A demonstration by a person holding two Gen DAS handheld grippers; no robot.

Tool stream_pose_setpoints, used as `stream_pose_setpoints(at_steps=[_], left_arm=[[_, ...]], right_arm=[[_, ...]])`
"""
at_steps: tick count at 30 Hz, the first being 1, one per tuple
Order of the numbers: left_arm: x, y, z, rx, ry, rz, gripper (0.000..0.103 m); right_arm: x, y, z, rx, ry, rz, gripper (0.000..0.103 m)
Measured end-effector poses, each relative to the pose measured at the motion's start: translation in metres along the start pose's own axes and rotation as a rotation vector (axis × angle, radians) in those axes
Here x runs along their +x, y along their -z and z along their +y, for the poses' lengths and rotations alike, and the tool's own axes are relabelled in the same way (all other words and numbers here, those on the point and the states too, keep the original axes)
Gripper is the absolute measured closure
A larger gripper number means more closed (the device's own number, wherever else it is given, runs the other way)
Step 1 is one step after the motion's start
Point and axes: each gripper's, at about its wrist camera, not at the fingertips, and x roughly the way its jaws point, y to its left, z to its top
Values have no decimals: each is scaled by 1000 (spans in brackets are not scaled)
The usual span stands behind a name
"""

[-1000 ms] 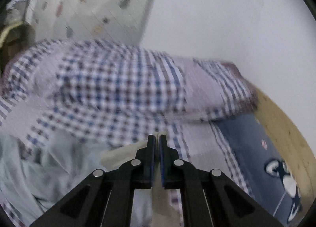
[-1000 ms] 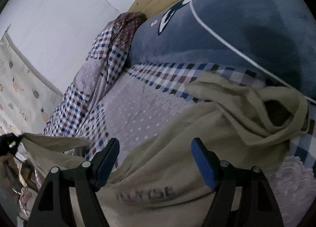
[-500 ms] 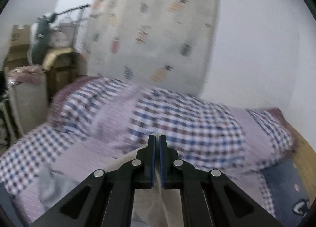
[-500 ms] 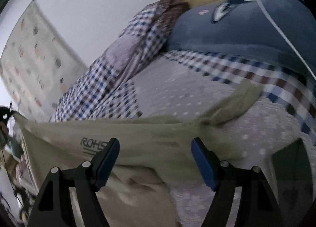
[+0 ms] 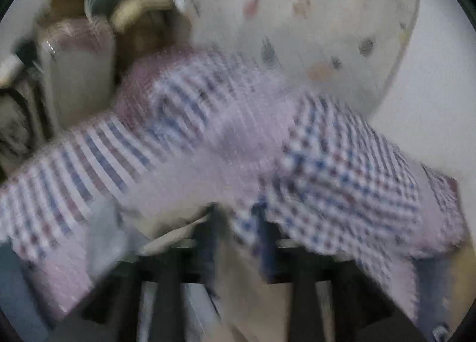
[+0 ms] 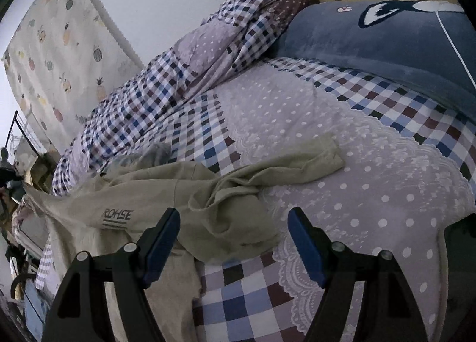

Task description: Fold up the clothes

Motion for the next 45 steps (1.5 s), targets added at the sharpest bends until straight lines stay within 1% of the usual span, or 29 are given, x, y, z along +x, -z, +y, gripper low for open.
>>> stream_pose_setpoints(at_steps=[1, 2, 4, 7, 9, 13, 15, 17, 20, 23, 26, 29, 30, 31, 32, 33, 34, 35, 36, 37, 38, 39, 40, 41, 42, 45], left_arm=[[5, 9, 5, 17, 6, 33, 31], [5, 19, 9, 42, 7, 47, 30], [3, 41, 17, 88, 20, 76, 26], [-11, 82, 24, 123, 119, 128, 26], [-33, 124, 28, 136, 209, 168, 26], [-77, 219, 40, 162, 324, 266, 26], [-93, 264, 47, 148, 376, 317, 26], [-107, 308, 55, 121, 431, 363, 26], [-116, 370, 62, 79, 487, 433, 26], [-118, 414, 63, 61, 510, 451, 26], [-118, 434, 57, 56, 547, 437, 26], [-118, 443, 52, 60, 576, 407, 26], [-118, 447, 51, 68, 574, 394, 28], [-118, 448, 50, 75, 564, 378, 34], [-118, 450, 48, 78, 557, 370, 38], [-115, 451, 46, 75, 559, 379, 52], [-113, 451, 43, 70, 565, 391, 59], [-111, 452, 42, 68, 565, 398, 61], [-109, 452, 43, 68, 563, 402, 68], [-107, 455, 43, 67, 565, 410, 84], [-106, 457, 43, 68, 565, 419, 93], [-106, 458, 44, 68, 563, 420, 98], [-109, 458, 44, 67, 563, 405, 99], [-112, 458, 45, 62, 564, 389, 99], [-119, 455, 50, 51, 569, 368, 100], [-151, 442, 70, 8, 588, 262, 100]], right_arm=[[1, 1, 1, -2, -4, 5, 24], [2, 1, 3, -5, -9, 11, 24], [3, 2, 6, -14, -19, 22, 24], [3, 5, 11, -30, -51, 46, 24], [1, 8, 14, -40, -75, 56, 24], [-8, 13, 16, -47, -109, 56, 24], [-14, 16, 15, -37, -136, 54, 24], [-21, 22, 15, -46, -144, 63, 24], [-33, 35, 16, -72, -143, 83, 24], [-45, 47, 16, -99, -142, 103, 24], [-58, 69, 14, -130, -148, 158, 24], [-74, 90, 9, -140, -168, 204, 24], [-78, 98, 8, -144, -172, 220, 24], [-81, 104, 7, -152, -169, 238, 25], [-83, 112, 7, -163, -167, 258, 27], [-84, 119, 7, -183, -161, 279, 32], [-85, 125, 8, -202, -151, 295, 33], [-84, 130, 9, -218, -139, 308, 34], [-82, 135, 10, -237, -125, 322, 36], [-80, 139, 12, -253, -114, 335, 39], [-77, 143, 14, -271, -104, 343, 46], [-75, 146, 18, -296, -91, 346, 58], [-75, 149, 23, -320, -80, 343, 67], [-75, 152, 27, -343, -71, 339, 93], [-78, 155, 32, -360, -63, 332, 101], [-92, 157, 35, -355, -45, 282, 101]])
